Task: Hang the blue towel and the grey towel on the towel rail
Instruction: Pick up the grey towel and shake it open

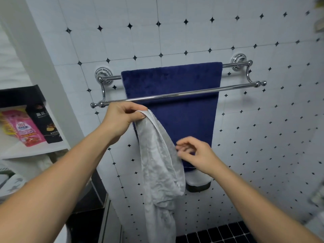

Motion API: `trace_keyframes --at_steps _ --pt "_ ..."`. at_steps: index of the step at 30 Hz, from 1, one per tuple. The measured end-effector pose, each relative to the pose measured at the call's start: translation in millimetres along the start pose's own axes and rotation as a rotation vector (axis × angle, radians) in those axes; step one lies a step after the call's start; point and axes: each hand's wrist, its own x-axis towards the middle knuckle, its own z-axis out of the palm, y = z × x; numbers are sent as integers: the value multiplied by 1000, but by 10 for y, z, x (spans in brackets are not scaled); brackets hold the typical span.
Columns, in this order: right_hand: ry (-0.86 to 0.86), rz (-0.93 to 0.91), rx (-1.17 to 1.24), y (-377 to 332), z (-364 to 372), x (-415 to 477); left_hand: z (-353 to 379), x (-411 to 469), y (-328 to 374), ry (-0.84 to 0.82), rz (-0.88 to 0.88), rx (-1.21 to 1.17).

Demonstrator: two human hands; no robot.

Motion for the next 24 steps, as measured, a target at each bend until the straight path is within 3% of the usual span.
trace_keyframes --at_steps 5,7,9,11,14,19,24 --pt "-89 -42 258 -459 452 176 79 -32 54 -29 34 29" --pt "-240 29 290 -432 573 157 62 -57 57 -26 32 46" --pt "-418 146 41 -279 659 92 25 -80 57 -23 25 55" --pt "-588 206 -385 -60 697 6 -36 -84 50 -13 27 65" --pt "-749 144 -853 251 659 -105 -150 -52 0 6 27 126" --pt "-647 -5 -1106 423 225 -136 -352 -30 -330 48 -113 330" --pt "-272 -105 -945 340 -585 -192 -540 -77 -693 145 -271 423"
